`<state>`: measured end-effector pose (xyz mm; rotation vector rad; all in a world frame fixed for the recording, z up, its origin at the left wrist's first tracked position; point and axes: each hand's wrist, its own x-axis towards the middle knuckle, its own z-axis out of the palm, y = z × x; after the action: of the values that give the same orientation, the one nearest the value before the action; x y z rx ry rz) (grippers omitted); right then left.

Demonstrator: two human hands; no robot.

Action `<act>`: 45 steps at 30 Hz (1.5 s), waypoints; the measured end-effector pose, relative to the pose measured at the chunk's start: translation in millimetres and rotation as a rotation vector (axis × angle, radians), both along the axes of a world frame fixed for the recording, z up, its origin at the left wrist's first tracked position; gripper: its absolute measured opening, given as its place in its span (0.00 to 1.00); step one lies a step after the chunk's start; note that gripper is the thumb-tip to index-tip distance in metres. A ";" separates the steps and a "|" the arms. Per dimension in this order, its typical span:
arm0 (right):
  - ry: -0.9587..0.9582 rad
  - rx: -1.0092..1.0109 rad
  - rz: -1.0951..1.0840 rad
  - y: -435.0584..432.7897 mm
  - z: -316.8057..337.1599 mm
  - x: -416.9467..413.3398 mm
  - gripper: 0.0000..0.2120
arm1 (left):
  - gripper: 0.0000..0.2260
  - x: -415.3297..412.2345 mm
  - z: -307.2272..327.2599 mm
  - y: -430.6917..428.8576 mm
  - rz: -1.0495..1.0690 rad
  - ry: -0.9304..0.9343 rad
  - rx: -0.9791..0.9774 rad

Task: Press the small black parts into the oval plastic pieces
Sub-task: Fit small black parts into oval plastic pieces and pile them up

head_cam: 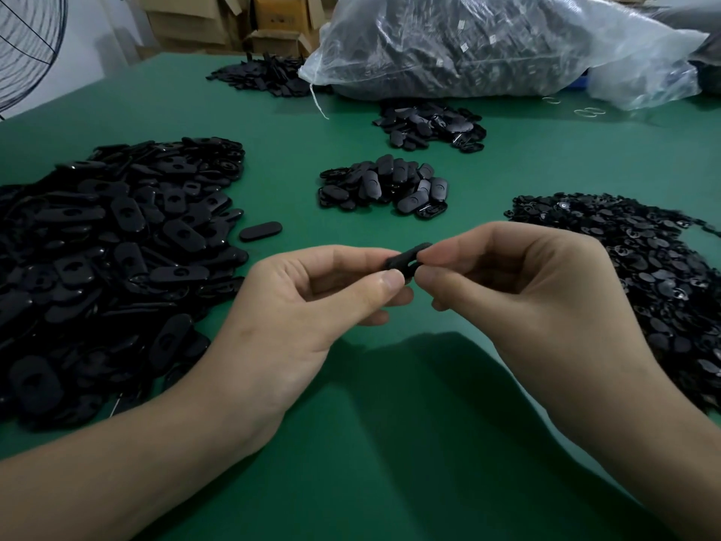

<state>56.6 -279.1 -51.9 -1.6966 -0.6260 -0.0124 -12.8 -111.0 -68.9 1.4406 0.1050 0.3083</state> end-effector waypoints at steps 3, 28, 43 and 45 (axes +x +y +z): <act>-0.049 -0.031 -0.028 0.2 0.2 -1.1 0.07 | 0.10 -1.0 1.2 -0.3 -0.001 0.001 -0.008; -0.556 -0.314 -0.179 -1.1 -1.0 -5.7 0.03 | 0.11 -0.1 3.3 4.4 -0.100 0.075 -0.067; -0.488 -0.348 -0.060 0.6 -3.5 -7.1 0.12 | 0.15 7.0 2.8 9.4 -0.104 0.092 -0.115; -0.448 -0.335 -0.034 1.6 -2.7 -7.4 0.12 | 0.17 7.5 1.8 8.3 -0.111 0.083 -0.064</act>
<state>49.2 -277.5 -54.6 -2.0479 -0.9735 -0.3362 -5.3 -102.7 -67.1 1.3903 0.1010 0.1536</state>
